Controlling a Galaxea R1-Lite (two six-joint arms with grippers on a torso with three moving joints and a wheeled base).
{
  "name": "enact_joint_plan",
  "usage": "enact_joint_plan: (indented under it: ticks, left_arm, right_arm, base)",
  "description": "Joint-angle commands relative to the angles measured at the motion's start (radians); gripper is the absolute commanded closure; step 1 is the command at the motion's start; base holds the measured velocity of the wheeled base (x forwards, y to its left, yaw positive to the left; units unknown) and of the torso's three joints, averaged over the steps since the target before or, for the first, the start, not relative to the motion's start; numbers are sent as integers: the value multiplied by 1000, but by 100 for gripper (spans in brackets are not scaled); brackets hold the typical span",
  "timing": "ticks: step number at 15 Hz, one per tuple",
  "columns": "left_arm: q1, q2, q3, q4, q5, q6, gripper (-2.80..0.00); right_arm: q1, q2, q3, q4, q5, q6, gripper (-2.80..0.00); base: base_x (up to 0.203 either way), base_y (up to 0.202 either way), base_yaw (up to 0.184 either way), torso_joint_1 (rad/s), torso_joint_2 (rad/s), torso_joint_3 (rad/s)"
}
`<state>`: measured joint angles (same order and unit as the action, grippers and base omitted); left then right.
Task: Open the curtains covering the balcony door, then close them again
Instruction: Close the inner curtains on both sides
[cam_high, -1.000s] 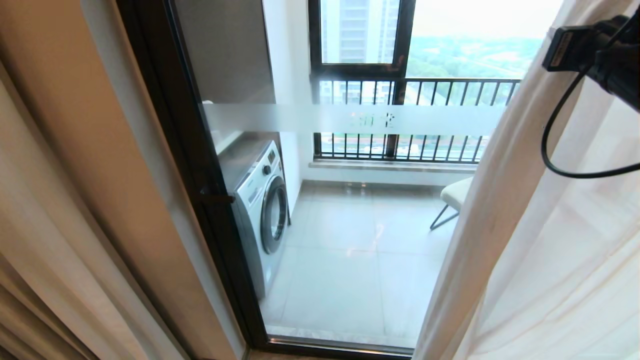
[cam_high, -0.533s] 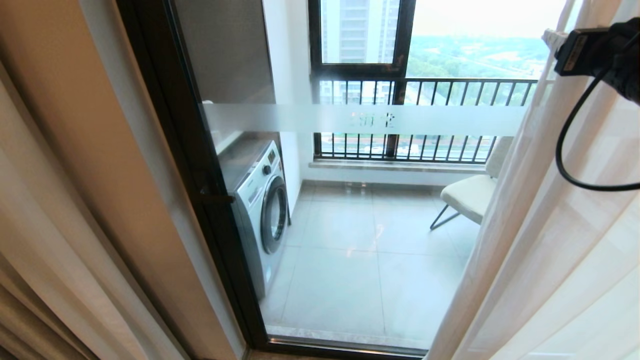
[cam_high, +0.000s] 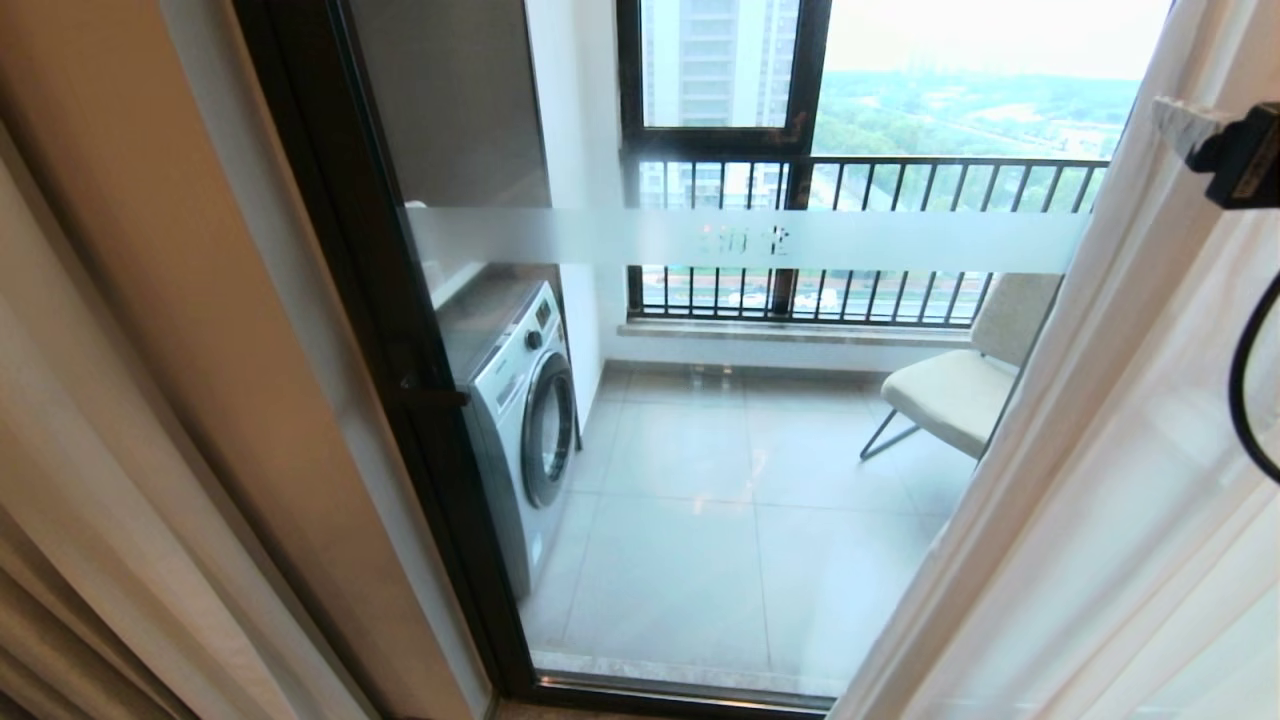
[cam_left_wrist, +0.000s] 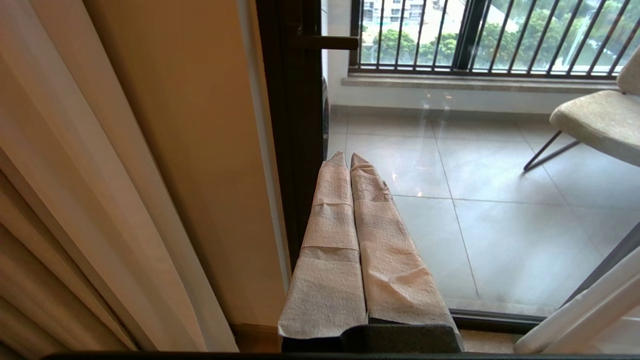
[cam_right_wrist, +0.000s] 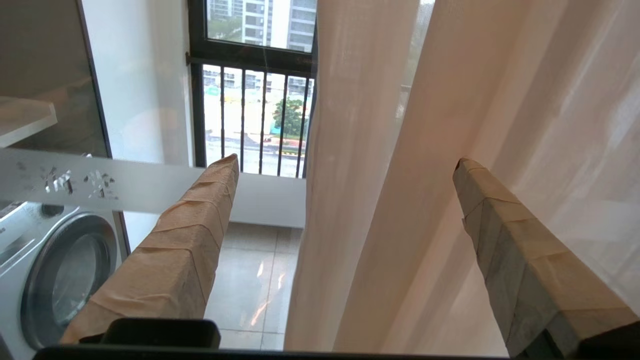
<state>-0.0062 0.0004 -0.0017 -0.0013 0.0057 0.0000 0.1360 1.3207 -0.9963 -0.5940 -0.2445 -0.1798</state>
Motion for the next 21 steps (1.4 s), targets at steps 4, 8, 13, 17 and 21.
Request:
enact_joint_plan:
  ticks: [4,8,13,17,21]
  left_arm:
    - [0,0,0,0,0,0,0]
    - [0,0,0,0,0,0,0]
    - [0,0,0,0,0,0,0]
    - [0,0,0,0,0,0,0]
    - [0,0,2,0,0,0,0]
  right_arm:
    - [-1,-279,237,49,-2,-1,-280]
    - [-1,-411,368,94,-3,-1,-280]
    - [-48,-456,432,106,5,3,0]
    - [-61,-468,465,106,5,6,0]
    - [-107,-525,563,107,8,17,0]
  base:
    - [0,0,0,0,0,0]
    - [0,0,0,0,0,0]
    - [0,0,0,0,0,0]
    - [0,0,0,0,0,0]
    - [0,0,0,0,0,0]
